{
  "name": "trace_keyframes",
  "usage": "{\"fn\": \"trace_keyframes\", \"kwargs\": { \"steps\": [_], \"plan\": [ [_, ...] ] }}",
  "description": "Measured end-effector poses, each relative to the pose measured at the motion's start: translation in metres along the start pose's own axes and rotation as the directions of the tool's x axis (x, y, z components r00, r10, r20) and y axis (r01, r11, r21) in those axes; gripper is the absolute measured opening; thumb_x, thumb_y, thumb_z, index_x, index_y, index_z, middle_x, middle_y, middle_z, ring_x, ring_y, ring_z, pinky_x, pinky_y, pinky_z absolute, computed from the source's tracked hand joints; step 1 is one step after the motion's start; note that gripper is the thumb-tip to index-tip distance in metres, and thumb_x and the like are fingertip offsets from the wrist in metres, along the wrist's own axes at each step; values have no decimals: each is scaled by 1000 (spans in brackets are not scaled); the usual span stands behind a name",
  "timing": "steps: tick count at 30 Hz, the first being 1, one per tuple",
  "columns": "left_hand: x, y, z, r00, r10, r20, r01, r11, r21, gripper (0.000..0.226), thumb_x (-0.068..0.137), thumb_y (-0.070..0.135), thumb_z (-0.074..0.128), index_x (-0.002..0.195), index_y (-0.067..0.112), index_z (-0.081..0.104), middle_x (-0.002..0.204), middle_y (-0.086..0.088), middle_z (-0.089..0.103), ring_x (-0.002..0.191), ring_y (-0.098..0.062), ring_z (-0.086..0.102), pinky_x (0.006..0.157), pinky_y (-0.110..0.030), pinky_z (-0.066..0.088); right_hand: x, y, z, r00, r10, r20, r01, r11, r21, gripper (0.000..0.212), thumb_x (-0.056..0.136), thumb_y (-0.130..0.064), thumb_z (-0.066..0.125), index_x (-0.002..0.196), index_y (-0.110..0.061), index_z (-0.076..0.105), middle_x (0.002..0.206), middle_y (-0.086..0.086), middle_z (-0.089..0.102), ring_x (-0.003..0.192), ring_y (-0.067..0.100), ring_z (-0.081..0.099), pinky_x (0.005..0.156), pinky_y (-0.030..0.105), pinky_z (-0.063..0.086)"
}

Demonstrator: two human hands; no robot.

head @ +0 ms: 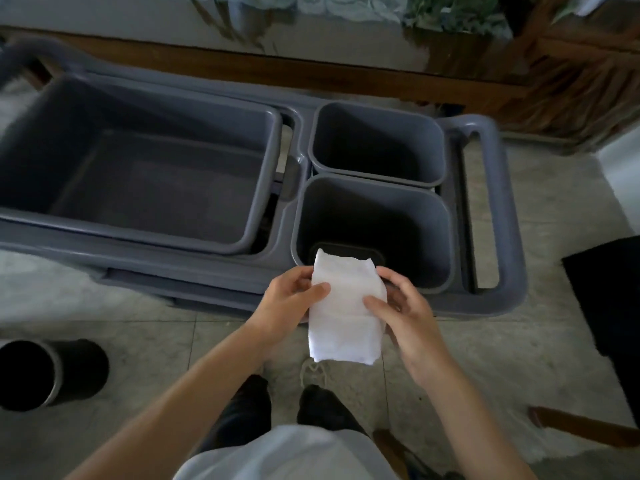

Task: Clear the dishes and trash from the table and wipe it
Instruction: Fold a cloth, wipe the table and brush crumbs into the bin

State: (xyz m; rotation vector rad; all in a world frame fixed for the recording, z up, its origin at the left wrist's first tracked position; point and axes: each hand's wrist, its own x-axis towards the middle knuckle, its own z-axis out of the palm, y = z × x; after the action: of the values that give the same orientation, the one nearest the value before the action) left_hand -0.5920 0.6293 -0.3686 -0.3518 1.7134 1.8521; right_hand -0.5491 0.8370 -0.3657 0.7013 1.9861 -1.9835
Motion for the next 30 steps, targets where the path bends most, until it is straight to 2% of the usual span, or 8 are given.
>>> {"fn": "trace_keyframes", "kwargs": {
  "steps": [2, 6, 11, 16, 19, 22, 28, 30],
  "plan": [
    [-10, -1, -1, 999, 26, -35, -27, 999, -31, 27, 97, 17, 67, 124, 23, 65, 112, -6, 75, 100, -20, 74, 83, -38, 62, 5, -7, 2, 994, 4, 105, -6, 1000, 13, 53, 91, -12, 75, 132, -42, 60, 121, -11, 72, 113, 19, 69, 92, 52, 61],
    [-35, -7, -10, 987, 76, -143, -95, 987, -130, 33, 98, 14, 65, 130, 23, 62, 115, -8, 76, 104, -27, 74, 86, -43, 61, 13, -20, 16, 955, -43, 295, 52, 998, -21, 64, 92, -7, 72, 136, -49, 54, 127, -15, 69, 116, 16, 68, 95, 52, 59],
    [-85, -27, -29, 914, 82, -398, -198, 945, -261, 33, 96, 8, 65, 127, 18, 63, 111, -13, 77, 100, -29, 74, 81, -41, 62, 11, -26, 60, 829, -54, 556, 81, 996, -25, 67, 91, 0, 69, 142, -41, 53, 137, -8, 66, 125, 20, 65, 104, 52, 53],
    [-160, -62, -51, 766, 33, -642, -318, 888, -333, 38, 94, 7, 68, 129, 20, 64, 112, -9, 77, 98, -23, 75, 75, -32, 61, -22, -19, 123, 618, -42, 785, 171, 982, -82, 67, 92, 4, 67, 143, -36, 50, 134, -13, 68, 124, 13, 65, 98, 38, 56],
    [-214, -84, -58, 659, 13, -752, -401, 852, -336, 41, 95, 10, 68, 132, 24, 62, 116, -7, 76, 105, -25, 74, 83, -37, 62, -58, -15, 158, 474, -4, 880, 235, 964, -122, 70, 93, 1, 69, 145, -39, 47, 133, -16, 68, 122, 11, 66, 98, 41, 58],
    [-270, -108, -59, 548, 6, -836, -473, 827, -304, 43, 95, 13, 68, 135, 27, 61, 119, -8, 75, 109, -30, 72, 94, -49, 59, -103, -6, 190, 353, 8, 935, 282, 953, -115, 71, 92, 2, 70, 144, -41, 48, 130, -15, 69, 117, 13, 68, 92, 39, 61],
    [-387, -164, -45, 331, 13, -944, -591, 782, -196, 41, 95, 19, 69, 133, 29, 62, 118, -9, 75, 109, -32, 72, 96, -53, 56, -219, 26, 232, 161, 14, 987, 336, 940, -68, 72, 93, 3, 68, 144, -44, 50, 130, -17, 68, 115, 13, 69, 92, 46, 61],
    [-430, -184, -37, 260, 9, -966, -623, 766, -160, 39, 95, 18, 68, 133, 29, 63, 117, -9, 76, 108, -31, 72, 93, -49, 59, -264, 40, 238, 98, 21, 995, 361, 931, -55, 72, 94, 1, 68, 145, -46, 49, 127, -22, 68, 114, 11, 70, 90, 43, 61]
  ]
}}
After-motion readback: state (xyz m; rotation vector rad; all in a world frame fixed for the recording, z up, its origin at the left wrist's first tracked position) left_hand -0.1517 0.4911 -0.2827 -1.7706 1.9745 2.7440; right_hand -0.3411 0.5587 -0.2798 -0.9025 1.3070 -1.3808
